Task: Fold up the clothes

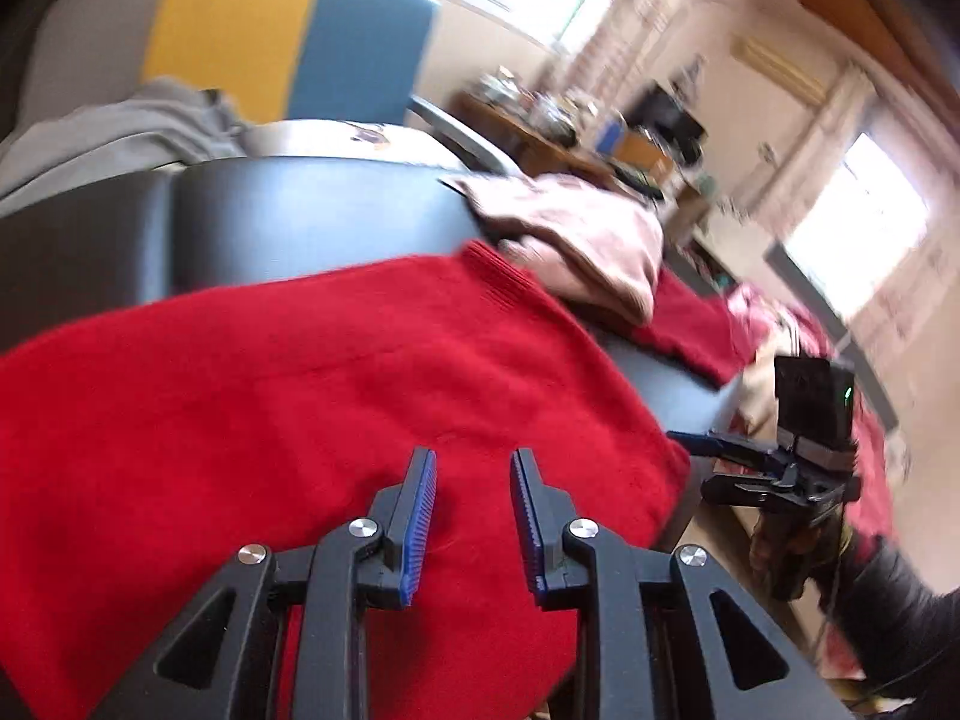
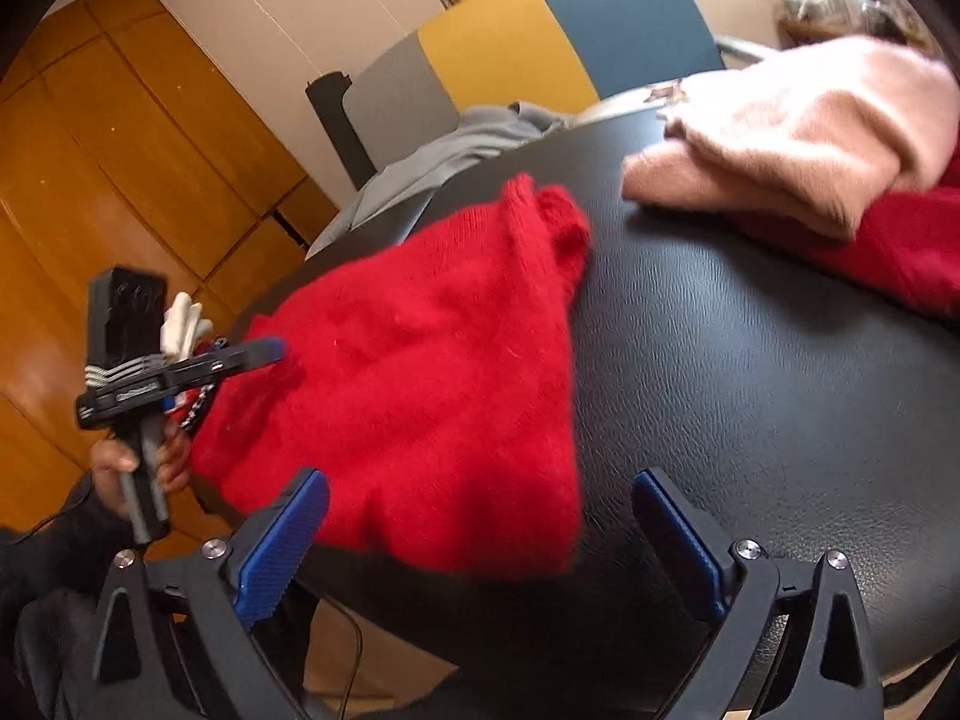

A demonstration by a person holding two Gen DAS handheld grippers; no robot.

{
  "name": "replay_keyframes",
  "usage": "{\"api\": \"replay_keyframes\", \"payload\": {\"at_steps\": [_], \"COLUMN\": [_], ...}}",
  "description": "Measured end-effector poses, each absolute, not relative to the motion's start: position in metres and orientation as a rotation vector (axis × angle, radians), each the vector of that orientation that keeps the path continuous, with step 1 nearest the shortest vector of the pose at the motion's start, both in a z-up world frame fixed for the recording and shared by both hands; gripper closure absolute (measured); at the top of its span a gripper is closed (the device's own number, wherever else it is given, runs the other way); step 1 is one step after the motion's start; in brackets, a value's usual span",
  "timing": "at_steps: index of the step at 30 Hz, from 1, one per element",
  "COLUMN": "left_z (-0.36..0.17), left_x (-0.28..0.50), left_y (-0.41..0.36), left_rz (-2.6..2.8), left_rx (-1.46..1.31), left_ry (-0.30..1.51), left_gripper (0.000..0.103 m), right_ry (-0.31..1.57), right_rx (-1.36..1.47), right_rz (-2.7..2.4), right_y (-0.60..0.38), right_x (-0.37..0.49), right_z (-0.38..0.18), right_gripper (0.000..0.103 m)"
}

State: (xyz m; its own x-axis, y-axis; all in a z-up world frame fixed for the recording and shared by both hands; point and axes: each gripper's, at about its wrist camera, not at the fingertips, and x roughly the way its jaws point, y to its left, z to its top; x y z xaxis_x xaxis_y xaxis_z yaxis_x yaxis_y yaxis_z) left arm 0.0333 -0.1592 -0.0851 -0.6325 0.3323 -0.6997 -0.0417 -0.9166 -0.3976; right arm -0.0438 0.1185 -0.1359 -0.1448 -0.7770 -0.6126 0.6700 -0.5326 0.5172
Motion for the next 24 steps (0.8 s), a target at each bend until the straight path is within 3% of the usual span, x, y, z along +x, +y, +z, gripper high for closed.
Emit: {"api": "replay_keyframes", "payload": {"at_steps": [12, 15, 16, 18, 19, 21, 24], "left_z": [-0.114, -0.117, -0.118, -0.119, -0.12, -0.119, -0.119], "left_x": [0.005, 0.008, 0.009, 0.01, 0.011, 0.013, 0.014], "left_y": [-0.121, -0.124, -0.125, -0.127, -0.126, -0.124, -0.124], "left_rz": [2.488, 2.466, 2.465, 2.474, 2.483, 2.499, 2.499], "left_rx": [-1.339, -1.359, -1.364, -1.365, -1.363, -1.356, -1.327], "left_ry": [-0.285, -0.29, -0.308, -0.339, -0.339, -0.326, -0.328], "left_gripper": [0.077, 0.076, 0.076, 0.076, 0.076, 0.076, 0.076], "right_ry": [-0.342, -0.175, -0.092, 0.064, 0.132, 0.144, 0.113], "right_rx": [1.173, 1.289, 1.339, 1.43, 1.47, 1.461, 1.407], "right_rz": [-1.206, -1.024, -0.974, -0.927, -0.929, -1.002, -1.136], "right_y": [0.1, 0.095, 0.093, 0.091, 0.091, 0.096, 0.104], "right_x": [-0.062, -0.047, -0.04, -0.029, -0.024, -0.022, -0.022], "right_z": [-0.15, -0.163, -0.169, -0.181, -0.186, -0.18, -0.162], "right_gripper": [0.0, 0.0, 0.006, 0.026, 0.028, 0.026, 0.007]}}
